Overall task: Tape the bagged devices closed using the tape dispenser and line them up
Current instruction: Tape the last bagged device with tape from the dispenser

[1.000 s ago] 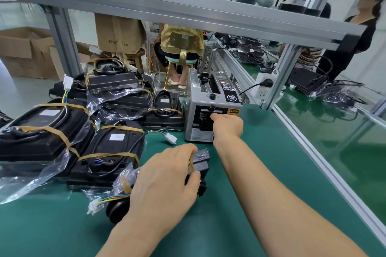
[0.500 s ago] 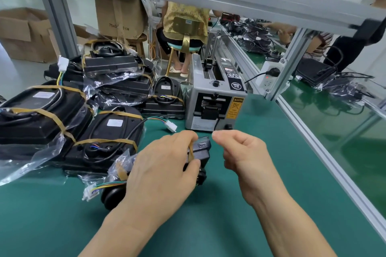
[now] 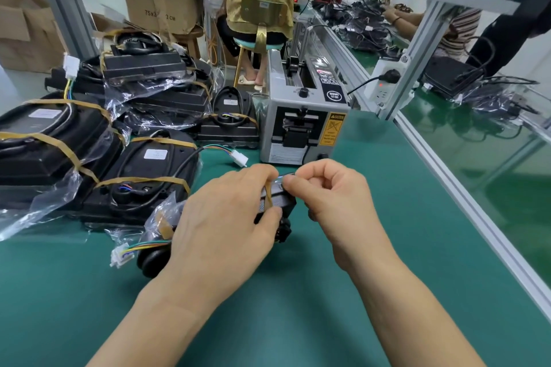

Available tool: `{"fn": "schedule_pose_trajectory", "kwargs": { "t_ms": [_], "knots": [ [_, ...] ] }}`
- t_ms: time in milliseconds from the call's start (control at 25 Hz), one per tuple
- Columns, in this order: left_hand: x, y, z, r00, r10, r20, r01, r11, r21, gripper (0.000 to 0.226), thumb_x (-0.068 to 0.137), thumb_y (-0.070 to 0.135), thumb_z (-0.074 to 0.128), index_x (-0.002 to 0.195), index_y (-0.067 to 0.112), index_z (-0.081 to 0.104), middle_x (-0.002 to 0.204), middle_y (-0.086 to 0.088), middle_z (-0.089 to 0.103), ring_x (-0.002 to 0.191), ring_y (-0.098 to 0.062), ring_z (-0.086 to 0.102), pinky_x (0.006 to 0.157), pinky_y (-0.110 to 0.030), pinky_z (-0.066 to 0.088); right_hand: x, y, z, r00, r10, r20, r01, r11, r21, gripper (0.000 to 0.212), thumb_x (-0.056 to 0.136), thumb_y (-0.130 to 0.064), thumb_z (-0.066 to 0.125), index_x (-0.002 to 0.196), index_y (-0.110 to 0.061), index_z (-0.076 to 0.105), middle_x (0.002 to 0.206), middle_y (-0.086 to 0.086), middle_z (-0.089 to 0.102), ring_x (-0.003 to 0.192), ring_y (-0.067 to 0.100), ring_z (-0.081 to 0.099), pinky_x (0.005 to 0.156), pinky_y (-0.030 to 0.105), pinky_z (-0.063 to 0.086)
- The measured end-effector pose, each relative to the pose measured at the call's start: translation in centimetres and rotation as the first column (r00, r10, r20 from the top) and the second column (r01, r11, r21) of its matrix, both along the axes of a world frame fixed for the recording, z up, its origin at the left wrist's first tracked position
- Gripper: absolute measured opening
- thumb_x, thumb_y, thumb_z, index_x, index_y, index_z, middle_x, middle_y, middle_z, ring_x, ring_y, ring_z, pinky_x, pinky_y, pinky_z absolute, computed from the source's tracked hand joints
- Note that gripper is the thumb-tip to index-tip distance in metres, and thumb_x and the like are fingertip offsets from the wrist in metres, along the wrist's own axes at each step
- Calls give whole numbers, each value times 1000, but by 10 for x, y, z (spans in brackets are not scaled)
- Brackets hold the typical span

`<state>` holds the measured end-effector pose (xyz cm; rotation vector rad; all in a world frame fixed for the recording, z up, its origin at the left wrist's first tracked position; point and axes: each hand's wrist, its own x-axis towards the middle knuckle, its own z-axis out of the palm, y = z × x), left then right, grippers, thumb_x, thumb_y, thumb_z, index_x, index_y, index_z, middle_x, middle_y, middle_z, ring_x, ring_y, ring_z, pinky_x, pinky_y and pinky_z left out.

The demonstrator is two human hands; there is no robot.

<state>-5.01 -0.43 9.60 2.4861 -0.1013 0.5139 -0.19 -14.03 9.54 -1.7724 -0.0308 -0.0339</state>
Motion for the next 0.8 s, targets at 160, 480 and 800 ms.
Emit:
{"fn": "schedule_pose_trajectory", "kwargs": {
  "t_ms": [160, 480, 800],
  "knots": [
    [0, 0, 0, 1000, -2, 8, 2, 1000, 4, 36, 79, 28, 67, 114, 29, 59, 95, 10, 66, 88, -17, 58, 72, -24, 33, 1, 0, -1, 998, 38, -56, -30, 990, 137, 18, 82, -1, 65, 72, -14, 58, 53, -4, 51, 44, 6, 45, 43, 18, 39],
    [-1, -1, 0, 1000, -1, 7, 1, 1000, 1, 36, 77, 28, 67, 113, 29, 60, 93, 10, 65, 85, -17, 57, 67, -22, 29, -1, 2, -3, 994, 106, -15, -105, 992, 64, 21, 77, -11, 74, 84, -19, 56, 61, -4, 43, 63, 13, 44, 59, 30, 38],
    [-1, -1, 4, 1000, -12, -3, 12, 1000, 25, 37, 76, 25, 68, 112, 31, 59, 84, 12, 61, 70, -13, 46, 64, -28, 33, 2, 1, -6, 990, 135, -32, -126, 972, 199, 21, 87, 3, 55, 79, -17, 57, 56, -12, 54, 48, 1, 46, 48, 16, 43]
  ]
}}
